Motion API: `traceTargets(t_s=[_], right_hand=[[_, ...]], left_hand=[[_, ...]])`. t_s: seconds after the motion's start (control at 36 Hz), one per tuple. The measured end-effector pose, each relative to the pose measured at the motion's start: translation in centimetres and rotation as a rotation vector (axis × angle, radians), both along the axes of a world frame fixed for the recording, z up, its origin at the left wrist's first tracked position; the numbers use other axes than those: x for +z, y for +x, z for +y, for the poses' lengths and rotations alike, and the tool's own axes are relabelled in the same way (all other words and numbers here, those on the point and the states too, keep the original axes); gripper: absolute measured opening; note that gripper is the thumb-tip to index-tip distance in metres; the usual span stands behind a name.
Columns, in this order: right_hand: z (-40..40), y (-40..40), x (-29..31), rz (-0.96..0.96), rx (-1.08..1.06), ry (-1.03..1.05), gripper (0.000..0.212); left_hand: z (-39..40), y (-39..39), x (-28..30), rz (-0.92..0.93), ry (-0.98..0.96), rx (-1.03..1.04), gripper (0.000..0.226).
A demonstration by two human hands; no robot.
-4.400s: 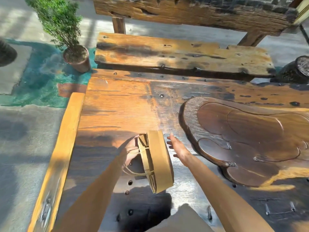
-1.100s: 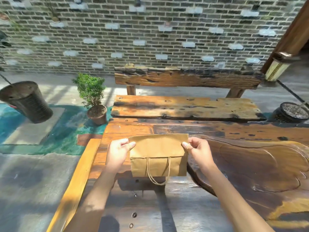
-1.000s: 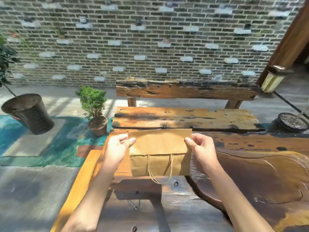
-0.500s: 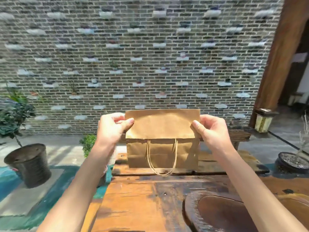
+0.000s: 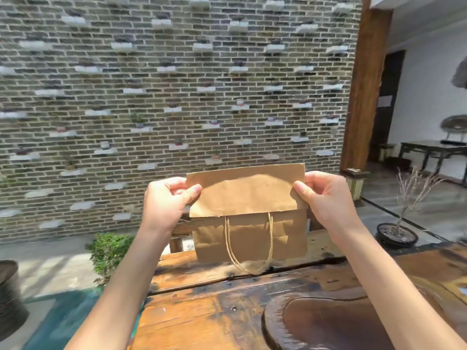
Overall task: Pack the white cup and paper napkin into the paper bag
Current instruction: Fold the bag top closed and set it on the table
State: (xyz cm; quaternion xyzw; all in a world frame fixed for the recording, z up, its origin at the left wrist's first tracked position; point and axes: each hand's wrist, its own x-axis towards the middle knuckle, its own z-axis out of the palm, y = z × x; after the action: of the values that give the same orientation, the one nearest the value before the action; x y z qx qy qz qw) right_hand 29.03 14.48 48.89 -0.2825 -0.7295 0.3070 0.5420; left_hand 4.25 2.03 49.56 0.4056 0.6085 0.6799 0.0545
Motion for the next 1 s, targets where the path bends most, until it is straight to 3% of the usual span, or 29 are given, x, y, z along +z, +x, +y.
traceTargets(t_s=[0.14,0.42,0.58,0.69,0.78,0.86,1.0], right_hand=[[-1.3,5.0,-0.8,0.006,-0.16,-0.062,0.016],[-4.4,19.5,-1.9,0.055,-0.481,-0.063,0.011],[-5.8,29.3,-1.9,0.046,-0.667,-0.076,0.01],[-6.1,36.1,-2.1,0.061,-0.758,-0.093,0.012],[-6.1,41.3,-2.2,0.074,-0.813,-0.095,0.011],[-6.2,46.1,-2.3,0.096,-0.855,-0.093,0.014],[-6.4,53.3,-2.2,0.079,-0.902,-0.063,0.017]], left_hand=[[2.8,3.6,-0.8,0.005,-0.014,-0.173,0.017],[8.9,16.8,-1.6,-0.004,-0.005,-0.581,0.028],[12.9,26.9,-2.5,-0.015,-0.024,-0.777,0.009],[14.9,34.7,-2.6,-0.032,-0.025,-0.876,0.03],[16.2,40.3,-2.4,-0.006,-0.027,-0.946,0.008],[17.4,45.5,-2.4,-0.01,-0.012,-0.997,0.016],[19.3,53.8,-2.4,-0.047,-0.015,-1.099,0.011]])
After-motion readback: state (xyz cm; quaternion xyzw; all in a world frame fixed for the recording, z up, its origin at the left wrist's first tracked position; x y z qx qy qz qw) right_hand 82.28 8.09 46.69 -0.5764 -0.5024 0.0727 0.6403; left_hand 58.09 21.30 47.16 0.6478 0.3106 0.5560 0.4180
